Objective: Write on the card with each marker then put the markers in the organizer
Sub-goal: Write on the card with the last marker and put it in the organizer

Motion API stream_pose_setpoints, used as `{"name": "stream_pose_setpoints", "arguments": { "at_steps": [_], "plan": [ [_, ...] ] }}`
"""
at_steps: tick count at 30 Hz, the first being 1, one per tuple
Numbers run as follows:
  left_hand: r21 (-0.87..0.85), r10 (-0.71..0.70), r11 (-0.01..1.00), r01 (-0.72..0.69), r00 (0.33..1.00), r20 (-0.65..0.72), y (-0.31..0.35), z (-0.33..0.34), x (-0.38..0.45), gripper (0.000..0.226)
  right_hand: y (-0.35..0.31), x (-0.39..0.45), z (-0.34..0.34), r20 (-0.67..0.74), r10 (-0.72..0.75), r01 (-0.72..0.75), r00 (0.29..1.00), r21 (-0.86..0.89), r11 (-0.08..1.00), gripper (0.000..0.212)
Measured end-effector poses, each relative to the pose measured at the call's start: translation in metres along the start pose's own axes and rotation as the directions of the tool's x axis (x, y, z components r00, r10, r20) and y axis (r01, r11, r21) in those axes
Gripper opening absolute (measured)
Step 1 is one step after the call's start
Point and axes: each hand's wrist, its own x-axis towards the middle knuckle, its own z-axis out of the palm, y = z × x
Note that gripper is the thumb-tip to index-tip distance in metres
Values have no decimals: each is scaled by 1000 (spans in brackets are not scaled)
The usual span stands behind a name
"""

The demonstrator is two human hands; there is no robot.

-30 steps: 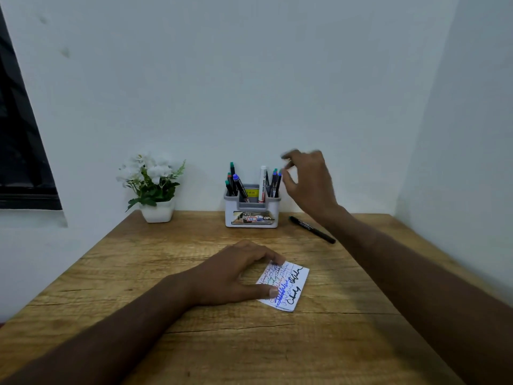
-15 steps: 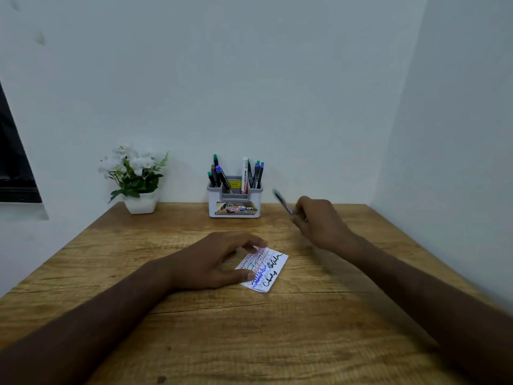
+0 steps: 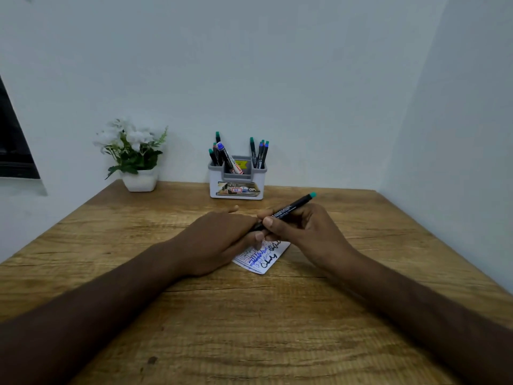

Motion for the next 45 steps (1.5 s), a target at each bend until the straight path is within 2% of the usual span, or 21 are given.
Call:
{"name": "stream_pose_setpoints", "arguments": {
  "at_steps": [2,4,6,10,13,14,16,18,20,22,25,26,29,31,33,38,42,45],
  "plan": [
    [3,-1,1000,1,1000,-3,0,1,2,50,1,-1,0,-16,-9,9,1000,-11,1000,20],
    [5,16,1000,-16,999,-28,2,1,3,32,3,-2,1,-18,-19,19,1000,0,1000,23],
    [-4,9,1000,-10,999,-40,2,1,3,25,3,-3,3,-8,-23,23,1000,14,1000,30],
    [-66,-27,997,25,999,-22,3,-1,2,28,-6,-4,-2,14,42,-44,999,250,967,27],
    [-60,-14,998,14,1000,-8,7,-5,3,35,-14,-3,-11,-53,26,-9,998,301,954,22],
    [-55,-1,998,0,1000,-9,7,-5,3,31,-15,-1,-15,-99,13,17,995,292,956,23],
    [-36,13,999,-13,1000,-13,4,-3,2,21,-16,2,-24,-195,-1,52,981,253,966,27],
    [-12,-2,1000,2,1000,-16,-1,-2,0,37,-14,3,-31,-219,18,32,975,223,974,33],
    [-4,-19,1000,19,999,-39,-6,-3,-2,46,-11,1,-35,-180,70,-29,981,222,975,35],
    [4,-21,1000,22,996,-82,-10,-4,-5,49,-7,-1,-34,-133,108,-78,985,209,975,27],
    [58,-20,998,26,994,-106,-10,-5,-9,39,-3,-2,-28,-98,101,-86,990,150,985,5],
    [82,-15,996,24,994,-110,-8,-5,-9,41,-2,-2,-26,-90,100,-88,991,123,989,6],
    [148,7,989,7,996,-94,-4,-8,-7,47,-1,-2,-18,-37,106,-108,994,-63,992,9],
    [136,12,991,-4,998,-58,-4,-11,-7,45,-1,-2,-15,-15,100,-100,995,-272,957,8],
    [88,3,996,-1,1000,-19,-6,-14,-7,40,-1,1,-12,-34,75,-82,997,-364,928,3],
    [-55,-23,998,23,1000,5,-8,-12,-8,41,2,8,-7,-40,24,-39,999,-425,904,6],
    [-75,-35,997,35,999,1,-11,-11,-7,51,3,8,-9,-23,31,-37,999,-410,911,5],
    [-62,-22,998,22,1000,12,-12,-10,-7,49,4,8,-7,-1,16,-15,1000,-432,902,4]
  ]
}}
